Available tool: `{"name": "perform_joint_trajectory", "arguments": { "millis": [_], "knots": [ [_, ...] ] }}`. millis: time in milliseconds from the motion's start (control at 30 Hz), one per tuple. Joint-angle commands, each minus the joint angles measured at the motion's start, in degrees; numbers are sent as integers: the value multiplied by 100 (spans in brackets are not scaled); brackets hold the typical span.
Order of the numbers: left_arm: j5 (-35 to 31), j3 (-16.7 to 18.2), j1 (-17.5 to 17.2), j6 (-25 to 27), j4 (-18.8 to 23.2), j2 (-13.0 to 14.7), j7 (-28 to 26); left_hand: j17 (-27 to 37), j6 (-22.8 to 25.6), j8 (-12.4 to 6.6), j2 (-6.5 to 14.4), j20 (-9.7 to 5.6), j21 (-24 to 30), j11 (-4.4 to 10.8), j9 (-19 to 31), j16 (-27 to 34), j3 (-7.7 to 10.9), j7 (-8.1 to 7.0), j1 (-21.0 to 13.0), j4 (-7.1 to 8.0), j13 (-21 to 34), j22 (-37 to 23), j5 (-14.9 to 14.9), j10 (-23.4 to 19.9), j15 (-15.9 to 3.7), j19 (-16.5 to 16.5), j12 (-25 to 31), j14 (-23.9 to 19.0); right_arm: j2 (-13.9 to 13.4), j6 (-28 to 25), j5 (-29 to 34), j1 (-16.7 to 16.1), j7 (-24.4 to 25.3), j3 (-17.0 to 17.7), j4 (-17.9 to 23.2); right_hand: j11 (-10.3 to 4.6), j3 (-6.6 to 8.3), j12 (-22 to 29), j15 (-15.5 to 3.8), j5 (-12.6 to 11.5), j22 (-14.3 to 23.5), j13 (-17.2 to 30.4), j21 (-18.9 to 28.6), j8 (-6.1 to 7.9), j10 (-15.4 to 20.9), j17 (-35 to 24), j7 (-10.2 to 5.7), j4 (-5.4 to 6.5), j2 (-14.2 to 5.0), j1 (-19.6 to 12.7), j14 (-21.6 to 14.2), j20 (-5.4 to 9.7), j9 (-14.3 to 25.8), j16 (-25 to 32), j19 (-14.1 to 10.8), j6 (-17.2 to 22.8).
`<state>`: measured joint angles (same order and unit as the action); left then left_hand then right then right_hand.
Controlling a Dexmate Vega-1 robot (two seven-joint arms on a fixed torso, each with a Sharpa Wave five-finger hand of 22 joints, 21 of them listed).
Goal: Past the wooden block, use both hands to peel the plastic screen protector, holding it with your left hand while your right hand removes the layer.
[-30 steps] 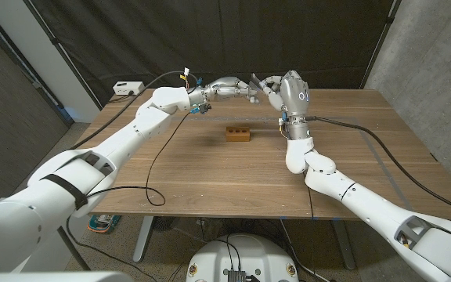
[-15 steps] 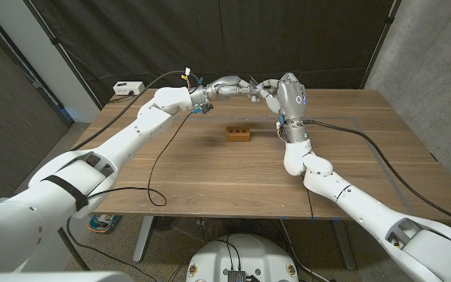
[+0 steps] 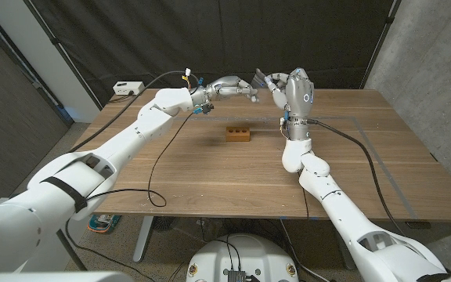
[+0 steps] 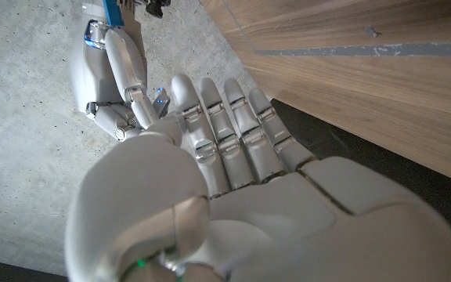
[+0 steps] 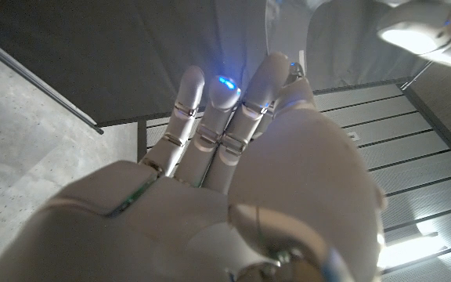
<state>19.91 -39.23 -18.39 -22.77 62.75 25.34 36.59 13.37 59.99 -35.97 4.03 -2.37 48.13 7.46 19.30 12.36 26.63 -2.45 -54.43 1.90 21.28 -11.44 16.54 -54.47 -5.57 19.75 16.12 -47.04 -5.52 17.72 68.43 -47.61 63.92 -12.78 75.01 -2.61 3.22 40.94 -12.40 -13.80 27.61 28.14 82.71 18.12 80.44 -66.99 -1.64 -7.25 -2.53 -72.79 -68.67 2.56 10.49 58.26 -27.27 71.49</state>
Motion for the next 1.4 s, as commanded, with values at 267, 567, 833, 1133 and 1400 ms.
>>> {"name": "perform_joint_trajectory", "arguments": {
  "millis": [267, 567, 833, 1133, 1400],
  "knots": [
    [-317, -81, -44, 281, 280, 137, -399, -31, 134, -23, 277, -285, 175, 139, 65, 51, 261, -26, -289, -177, -39, 11, -325, -422, -709, 145, 64, -320, 1272, 1221, 1136, -93, 8, 1681, -233, 6, -28, 71, -35, -36, -68, -27, 66, -19, 0, -40, 79, 21, -24, -104, -88, 911, 18, -81, 15, 450],
    [-823, -195, -10, 373, 528, 298, -738, -43, 79, -47, 267, -251, 230, 165, 143, 12, 310, -7, -246, -171, -2, 8, -416, -454, -704, 100, 116, -346, 1495, 1504, 1229, -79, 8, 1996, -238, 4, -45, 93, -36, -37, -140, -28, 95, -38, -12, -62, 83, 40, -35, -105, -102, 911, 21, -129, 18, 446],
    [-1322, -277, 15, 440, 771, 417, -1081, -41, -16, -38, 294, -196, 271, 226, 185, -39, 365, -61, -218, -157, 33, 5, -521, -341, -698, 8, 105, -288, 1308, 1685, 1088, -92, 8, 1880, -226, -4, -57, 100, -39, -38, -197, -29, 117, -53, -26, -58, 80, 48, -45, -116, -108, 911, 24, -179, 19, 437],
    [-1486, -257, -15, 326, 755, 367, -1375, -26, -387, 410, -65, -91, 428, 292, -275, -61, 285, -94, 17, -91, -130, 20, -644, 228, -660, -98, -228, -119, 1117, 1707, 970, -99, 8, 1727, -216, -17, -72, 89, -39, -34, -268, -43, 127, -62, -44, -55, 63, 64, -58, -115, -112, 910, 27, -233, 17, 441],
    [-1400, -274, 41, 147, 577, 275, -1268, 37, -1296, 1047, -878, 28, 488, 271, -701, -30, -114, -286, 300, -110, -400, 40, -496, 887, -666, -252, -551, 126, 1056, 1675, 925, -104, 8, 1669, -206, -10, -92, 85, -40, -34, -346, -43, 143, -77, -57, -66, 57, 68, -55, -126, -134, 911, 29, -277, 12, 432]
  ]
}}
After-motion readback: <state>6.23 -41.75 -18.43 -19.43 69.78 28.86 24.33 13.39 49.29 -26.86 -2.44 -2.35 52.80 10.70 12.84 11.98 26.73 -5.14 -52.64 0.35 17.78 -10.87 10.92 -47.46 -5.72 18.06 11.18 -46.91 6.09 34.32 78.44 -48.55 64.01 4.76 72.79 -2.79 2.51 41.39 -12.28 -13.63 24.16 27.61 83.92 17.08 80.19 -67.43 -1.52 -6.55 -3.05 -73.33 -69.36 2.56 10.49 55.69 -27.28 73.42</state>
